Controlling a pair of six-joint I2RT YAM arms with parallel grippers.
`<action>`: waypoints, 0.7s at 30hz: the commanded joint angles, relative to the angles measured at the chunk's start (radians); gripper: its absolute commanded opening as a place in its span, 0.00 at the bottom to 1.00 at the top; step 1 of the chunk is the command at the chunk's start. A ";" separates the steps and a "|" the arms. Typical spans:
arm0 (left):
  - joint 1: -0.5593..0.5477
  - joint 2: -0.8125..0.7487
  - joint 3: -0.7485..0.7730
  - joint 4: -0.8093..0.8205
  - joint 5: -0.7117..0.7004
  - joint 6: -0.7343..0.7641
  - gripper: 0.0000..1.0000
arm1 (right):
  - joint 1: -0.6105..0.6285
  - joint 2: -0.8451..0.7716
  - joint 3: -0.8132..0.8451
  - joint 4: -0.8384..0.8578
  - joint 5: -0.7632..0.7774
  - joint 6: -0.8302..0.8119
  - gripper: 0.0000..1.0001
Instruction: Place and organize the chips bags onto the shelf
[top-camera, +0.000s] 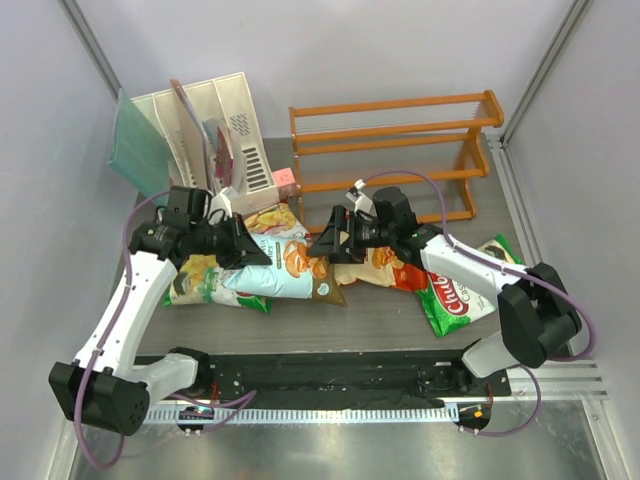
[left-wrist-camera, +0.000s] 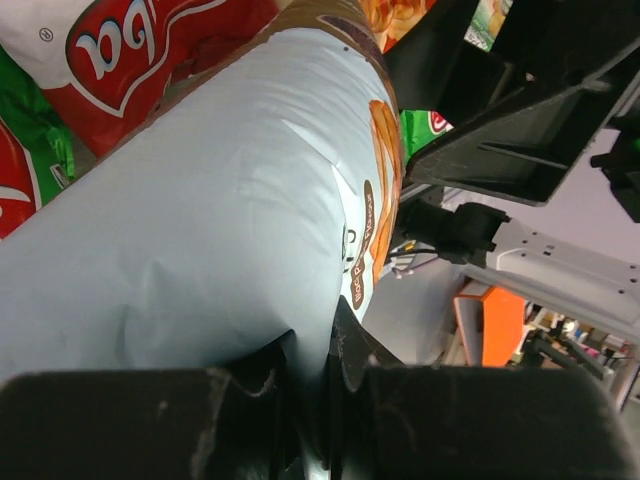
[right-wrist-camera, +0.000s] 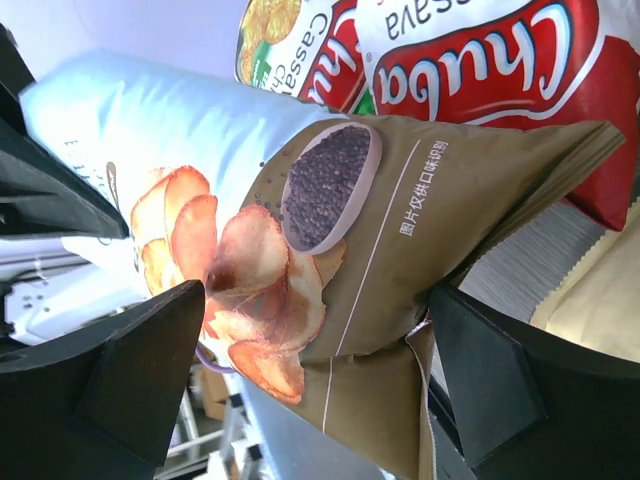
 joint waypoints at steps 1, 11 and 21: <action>0.011 -0.036 -0.023 0.180 0.287 -0.112 0.00 | 0.019 0.040 0.010 0.285 -0.162 0.129 1.00; 0.080 -0.053 -0.039 0.229 0.295 -0.161 0.00 | -0.053 0.010 -0.024 0.038 -0.147 -0.015 1.00; 0.104 -0.013 0.019 0.195 0.243 -0.129 0.00 | -0.114 -0.011 -0.034 -0.057 -0.171 -0.016 1.00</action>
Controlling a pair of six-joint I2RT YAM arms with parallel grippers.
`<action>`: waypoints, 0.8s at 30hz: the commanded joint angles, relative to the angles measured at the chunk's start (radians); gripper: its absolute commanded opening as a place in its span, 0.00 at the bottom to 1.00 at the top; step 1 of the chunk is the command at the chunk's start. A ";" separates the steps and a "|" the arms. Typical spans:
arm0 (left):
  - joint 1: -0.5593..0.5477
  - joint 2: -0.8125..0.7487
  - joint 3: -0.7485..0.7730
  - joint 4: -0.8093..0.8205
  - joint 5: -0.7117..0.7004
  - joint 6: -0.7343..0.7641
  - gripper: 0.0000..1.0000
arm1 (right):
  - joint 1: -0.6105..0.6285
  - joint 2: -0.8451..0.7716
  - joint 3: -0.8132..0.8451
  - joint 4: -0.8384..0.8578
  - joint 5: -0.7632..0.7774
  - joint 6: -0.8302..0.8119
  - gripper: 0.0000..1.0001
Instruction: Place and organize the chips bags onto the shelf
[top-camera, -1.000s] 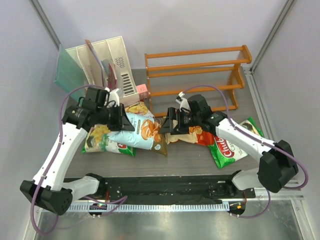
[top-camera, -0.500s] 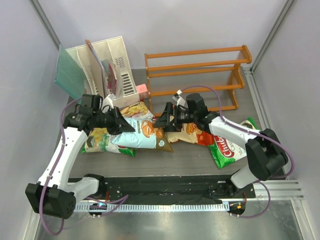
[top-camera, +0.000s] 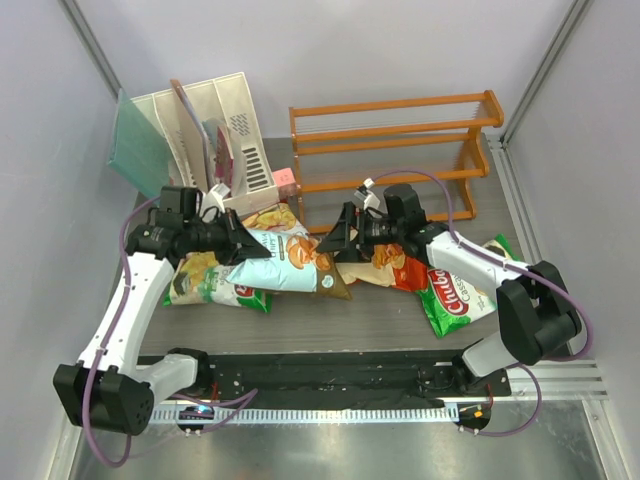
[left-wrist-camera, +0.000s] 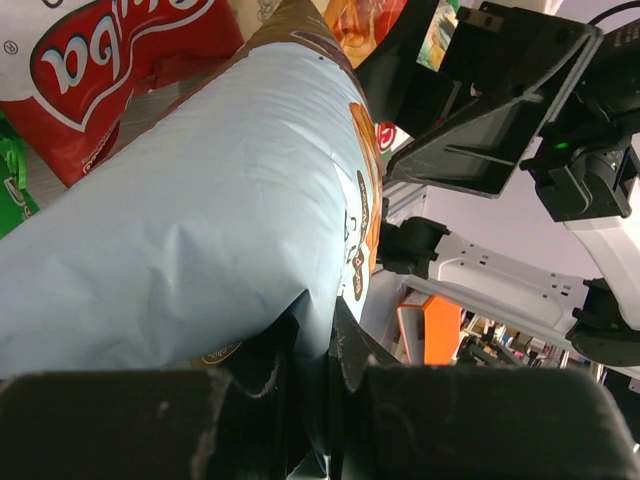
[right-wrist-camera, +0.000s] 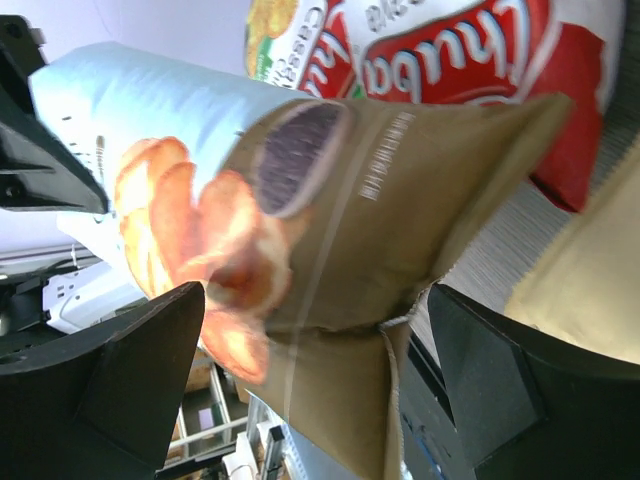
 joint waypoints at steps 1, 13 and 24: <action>0.019 0.002 0.079 0.102 0.128 -0.013 0.00 | -0.038 -0.049 -0.011 -0.115 -0.053 -0.041 1.00; 0.019 0.047 0.025 0.235 0.183 -0.088 0.00 | -0.043 0.012 -0.060 0.210 -0.133 0.232 1.00; 0.021 0.159 0.034 0.229 0.139 -0.021 0.11 | -0.045 0.072 -0.005 0.350 -0.191 0.298 0.50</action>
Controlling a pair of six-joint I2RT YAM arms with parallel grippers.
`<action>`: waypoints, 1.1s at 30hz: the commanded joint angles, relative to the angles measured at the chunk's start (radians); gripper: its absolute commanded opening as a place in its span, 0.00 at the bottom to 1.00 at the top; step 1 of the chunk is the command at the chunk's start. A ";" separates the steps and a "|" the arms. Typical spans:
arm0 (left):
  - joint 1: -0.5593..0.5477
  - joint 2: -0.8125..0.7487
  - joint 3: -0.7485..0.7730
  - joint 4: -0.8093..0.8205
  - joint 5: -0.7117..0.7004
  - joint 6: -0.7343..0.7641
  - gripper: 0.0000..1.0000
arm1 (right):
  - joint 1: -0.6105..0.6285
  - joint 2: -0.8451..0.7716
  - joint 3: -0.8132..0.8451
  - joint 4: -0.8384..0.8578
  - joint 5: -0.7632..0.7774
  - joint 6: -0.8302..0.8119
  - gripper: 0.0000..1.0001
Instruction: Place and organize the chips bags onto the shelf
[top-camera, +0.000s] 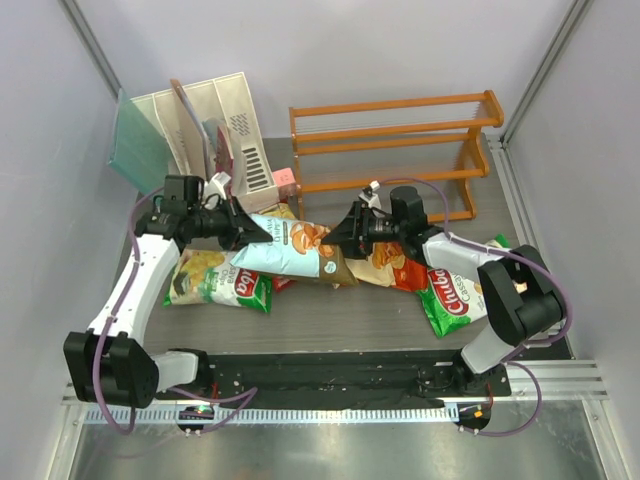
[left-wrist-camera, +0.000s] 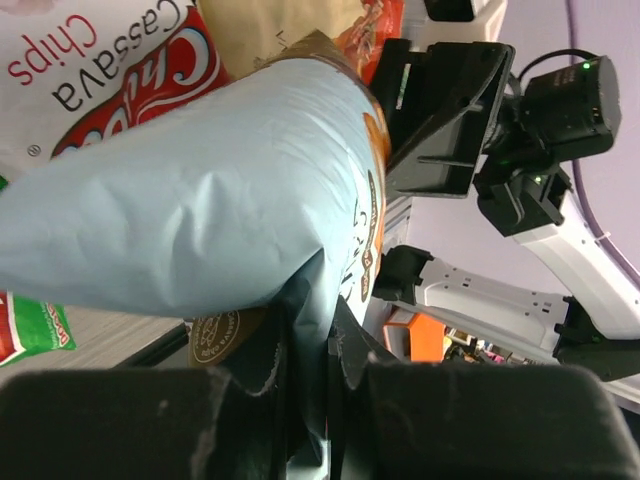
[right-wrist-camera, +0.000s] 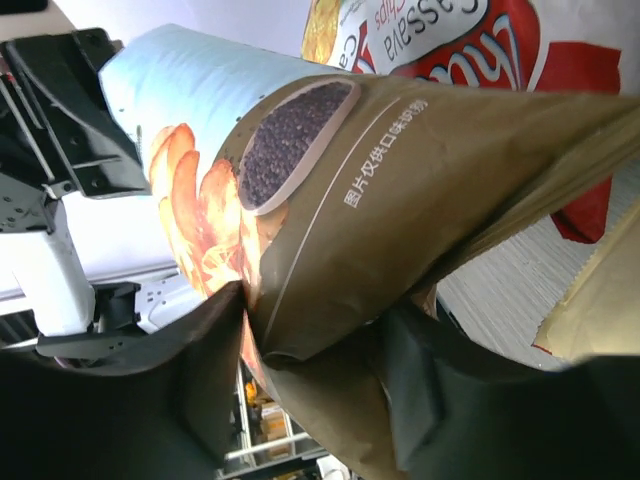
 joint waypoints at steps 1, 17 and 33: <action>-0.013 0.035 0.017 0.085 0.087 0.007 0.13 | 0.022 -0.041 0.082 0.006 -0.058 -0.013 0.47; -0.011 0.170 0.222 -0.086 -0.141 0.047 0.76 | -0.048 -0.185 0.142 -0.336 0.009 -0.199 0.01; -0.013 -0.025 0.104 -0.102 -0.291 -0.045 0.88 | -0.090 -0.286 0.153 -0.505 0.375 -0.122 0.01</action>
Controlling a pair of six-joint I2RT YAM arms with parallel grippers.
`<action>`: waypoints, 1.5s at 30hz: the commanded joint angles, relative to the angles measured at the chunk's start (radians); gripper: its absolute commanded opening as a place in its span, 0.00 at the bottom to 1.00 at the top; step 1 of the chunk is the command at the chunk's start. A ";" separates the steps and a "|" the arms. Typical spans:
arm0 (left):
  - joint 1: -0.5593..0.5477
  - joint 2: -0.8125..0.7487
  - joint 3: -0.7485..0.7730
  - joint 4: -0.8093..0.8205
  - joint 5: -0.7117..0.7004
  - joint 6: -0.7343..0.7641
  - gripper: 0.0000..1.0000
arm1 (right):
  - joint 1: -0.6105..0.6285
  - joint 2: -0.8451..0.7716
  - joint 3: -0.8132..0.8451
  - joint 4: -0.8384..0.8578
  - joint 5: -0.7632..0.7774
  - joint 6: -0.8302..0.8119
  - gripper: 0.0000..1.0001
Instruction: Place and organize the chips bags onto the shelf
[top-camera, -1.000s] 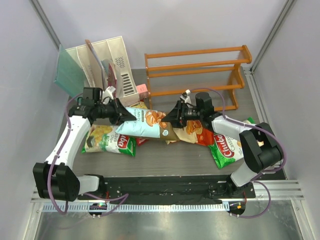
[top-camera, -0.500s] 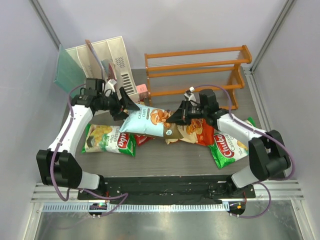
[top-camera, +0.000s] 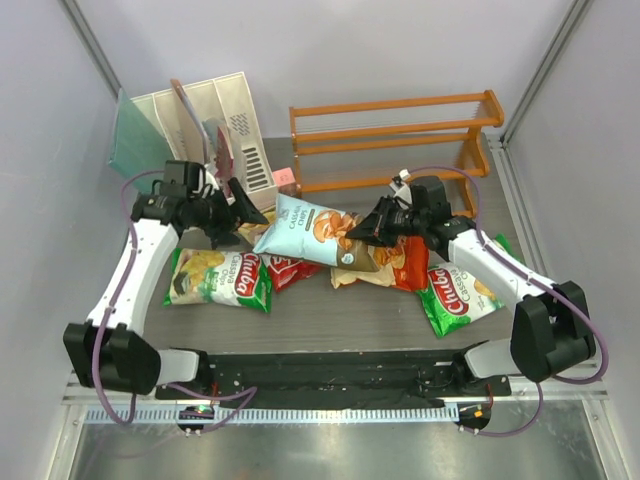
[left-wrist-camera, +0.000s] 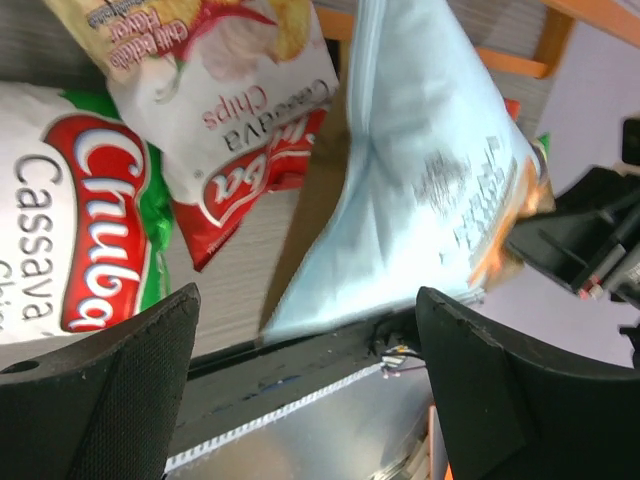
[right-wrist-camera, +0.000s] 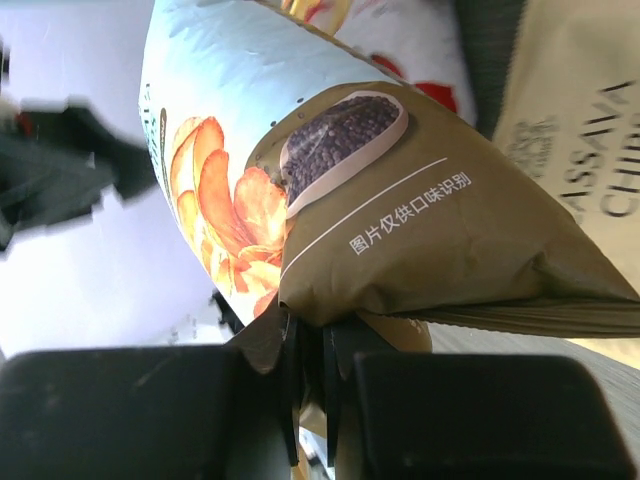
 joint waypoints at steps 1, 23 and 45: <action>-0.004 -0.141 -0.103 0.141 0.096 -0.125 0.88 | -0.008 -0.075 0.033 0.010 0.149 0.097 0.01; -0.364 -0.008 -0.072 0.405 -0.222 -0.230 0.88 | 0.090 -0.044 0.192 -0.008 0.431 0.438 0.01; -0.372 0.021 -0.100 0.643 -0.285 -0.210 0.88 | 0.191 0.040 0.189 0.217 0.261 0.660 0.01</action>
